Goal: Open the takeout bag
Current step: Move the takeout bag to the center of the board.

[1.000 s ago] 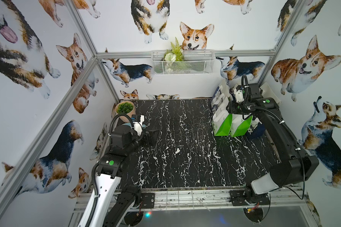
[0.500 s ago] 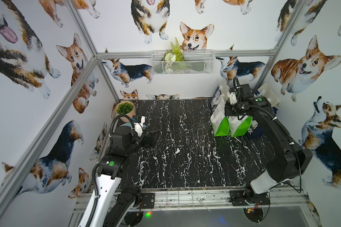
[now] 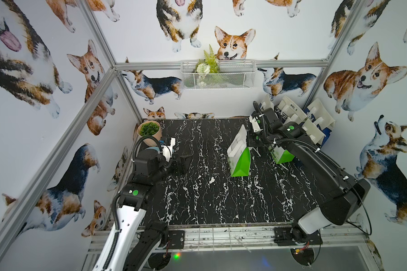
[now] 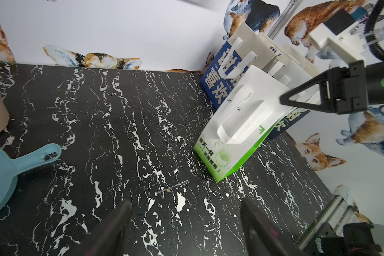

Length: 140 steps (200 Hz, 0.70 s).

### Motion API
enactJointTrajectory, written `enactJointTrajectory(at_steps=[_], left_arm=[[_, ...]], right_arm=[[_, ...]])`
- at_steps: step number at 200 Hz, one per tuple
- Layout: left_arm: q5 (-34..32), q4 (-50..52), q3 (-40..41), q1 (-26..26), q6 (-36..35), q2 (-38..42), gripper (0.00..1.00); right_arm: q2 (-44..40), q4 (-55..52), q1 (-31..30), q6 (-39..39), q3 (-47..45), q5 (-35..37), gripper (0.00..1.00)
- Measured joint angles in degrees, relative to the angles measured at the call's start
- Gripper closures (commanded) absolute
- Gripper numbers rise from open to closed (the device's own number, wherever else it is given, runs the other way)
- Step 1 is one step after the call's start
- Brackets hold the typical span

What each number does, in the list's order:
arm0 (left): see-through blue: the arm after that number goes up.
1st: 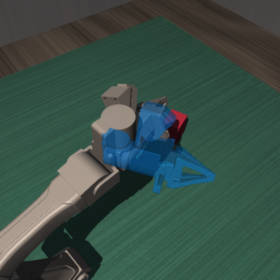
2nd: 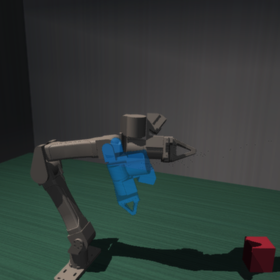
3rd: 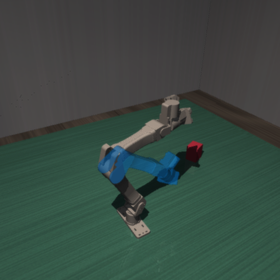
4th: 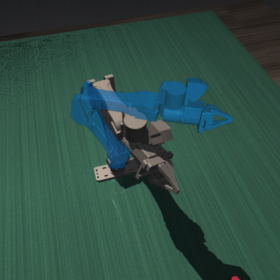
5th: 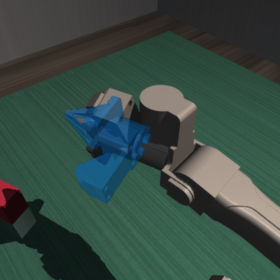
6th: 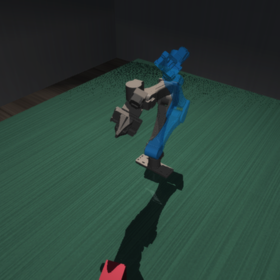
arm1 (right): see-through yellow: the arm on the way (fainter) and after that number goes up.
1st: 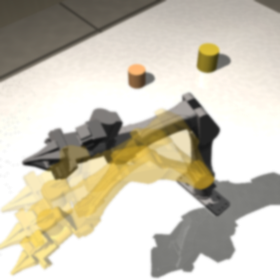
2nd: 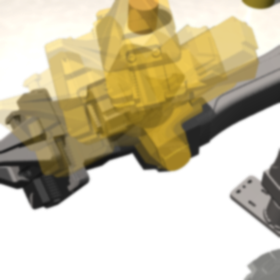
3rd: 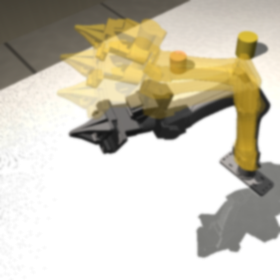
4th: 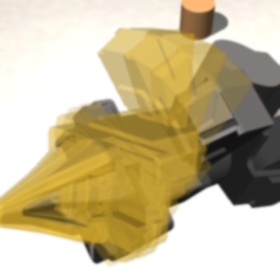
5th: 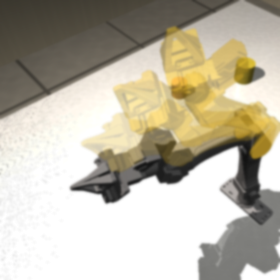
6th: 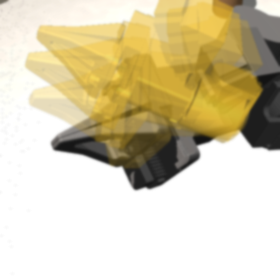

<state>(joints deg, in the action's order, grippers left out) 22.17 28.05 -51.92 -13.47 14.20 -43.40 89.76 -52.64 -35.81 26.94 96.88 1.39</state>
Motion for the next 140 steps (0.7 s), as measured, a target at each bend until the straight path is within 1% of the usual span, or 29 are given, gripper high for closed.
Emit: enactJointTrajectory(at_steps=[17, 37, 79, 86, 112, 140], left_arm=[[1.05, -0.74, 0.37, -0.02, 0.61, 0.02, 0.21], [1.57, -1.68, 0.57, -0.02, 0.70, -0.02, 0.21], [2.84, -2.80, 0.63, -0.04, 1.44, -1.29, 0.21], [3.04, -2.82, 0.66, -0.07, 1.44, -1.33, 0.21], [3.56, -2.84, 0.66, -0.37, 1.53, -1.70, 0.21], [3.74, -2.97, 0.28, -2.60, 2.54, -3.28, 0.21]], right_arm=[[1.86, 1.86, -3.50, 1.86, 0.87, 3.08, 1.00], [4.22, 4.15, -6.80, 3.80, 1.99, 4.94, 1.00], [9.16, 7.82, -9.62, 5.81, 5.29, 5.99, 1.00], [9.70, 8.28, -9.90, 5.88, 5.64, 5.95, 0.95], [10.51, 9.05, -10.43, 5.68, 6.40, 4.57, 0.71], [9.01, 9.88, -10.69, 4.31, 6.43, 2.54, 0.55]])
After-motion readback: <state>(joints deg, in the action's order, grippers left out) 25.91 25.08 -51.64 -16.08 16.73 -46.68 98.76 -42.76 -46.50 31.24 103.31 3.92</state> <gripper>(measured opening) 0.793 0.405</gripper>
